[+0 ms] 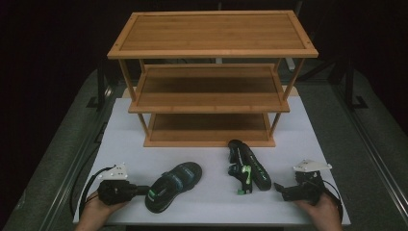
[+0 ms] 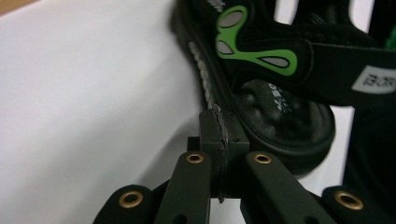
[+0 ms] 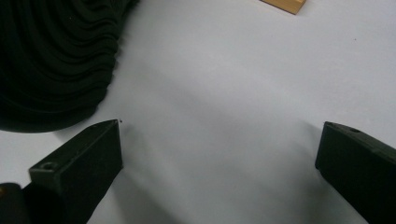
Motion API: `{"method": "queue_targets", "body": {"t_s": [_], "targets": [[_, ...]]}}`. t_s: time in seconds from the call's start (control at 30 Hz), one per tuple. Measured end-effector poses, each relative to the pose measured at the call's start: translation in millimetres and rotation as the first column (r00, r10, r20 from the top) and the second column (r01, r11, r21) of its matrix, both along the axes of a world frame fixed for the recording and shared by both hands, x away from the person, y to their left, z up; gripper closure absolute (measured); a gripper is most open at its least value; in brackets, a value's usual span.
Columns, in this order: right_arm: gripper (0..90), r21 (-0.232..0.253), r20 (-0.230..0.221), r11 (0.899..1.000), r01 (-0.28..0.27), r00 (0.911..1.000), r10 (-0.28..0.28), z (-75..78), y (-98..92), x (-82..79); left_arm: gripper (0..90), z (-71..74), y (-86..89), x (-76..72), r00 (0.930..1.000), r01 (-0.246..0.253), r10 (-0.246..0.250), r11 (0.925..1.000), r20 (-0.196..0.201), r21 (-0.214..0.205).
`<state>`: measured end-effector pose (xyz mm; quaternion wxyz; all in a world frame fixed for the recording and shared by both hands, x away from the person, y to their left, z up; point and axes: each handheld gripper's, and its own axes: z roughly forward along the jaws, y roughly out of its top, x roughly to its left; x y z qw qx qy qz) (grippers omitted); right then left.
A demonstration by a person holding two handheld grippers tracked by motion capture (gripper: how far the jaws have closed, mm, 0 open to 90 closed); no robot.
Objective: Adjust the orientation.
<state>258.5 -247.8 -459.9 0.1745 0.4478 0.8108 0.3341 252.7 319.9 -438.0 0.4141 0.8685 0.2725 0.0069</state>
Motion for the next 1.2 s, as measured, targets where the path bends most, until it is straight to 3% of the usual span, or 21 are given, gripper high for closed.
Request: {"method": "queue_targets", "body": {"t_s": [0.2, 0.5, 0.67, 0.73, 0.83, 1.0, 1.13, 1.2], "targets": [[0.0, 0.000, 0.000, 1.000, 0.000, 1.0000, 0.000, 0.0, 0.0, 0.1, 90.0, -1.6, -7.9, -6.5, 0.9984, 0.056, -0.057, 0.9983, -0.007, -0.016], [0.0, 0.000, 0.000, 1.000, 0.000, 1.0000, 0.000, 0.0, 0.0, 0.0, 90.0, -2.2, -32.8, -13.0, 0.9875, 0.156, -0.157, 0.9872, -0.017, -0.032], [0.0, 0.000, 0.000, 1.000, 0.000, 1.0000, 0.000, 0.0, 0.0, 0.0, 90.0, -1.3, -32.7, -12.3, 0.9869, 0.160, -0.160, 0.9868, -0.014, -0.025], [0.0, 0.001, 0.000, 1.000, 0.000, 1.0000, 0.000, 0.0, 0.0, 0.0, 89.0, 2.4, -28.7, -12.2, 0.9904, 0.138, -0.138, 0.9891, 0.004, -0.051], [0.0, 0.001, 0.000, 1.000, 0.000, 1.0000, 0.000, -0.1, 0.0, 0.0, 73.3, 10.4, -21.6, -8.6, 0.9948, 0.099, -0.097, 0.9918, 0.031, -0.081], [0.0, 0.001, 0.000, 1.000, 0.000, 1.0000, 0.000, 0.0, 0.0, 0.0, 57.2, 24.1, -18.5, -0.2, 0.9974, 0.058, -0.053, 0.9924, 0.049, -0.109], [0.0, 0.001, -0.001, 1.000, 0.000, 1.0000, 0.000, 0.0, 0.0, 0.1, 47.3, 33.0, -22.2, 5.4, 0.9970, 0.066, -0.060, 0.9894, 0.049, -0.130], [0.0, 0.000, 0.000, 1.000, -0.001, 1.0000, 0.001, -0.1, 0.0, 0.2, 47.2, 41.1, -29.7, 11.2, 0.9959, 0.074, -0.066, 0.9881, 0.062, -0.135]]}}
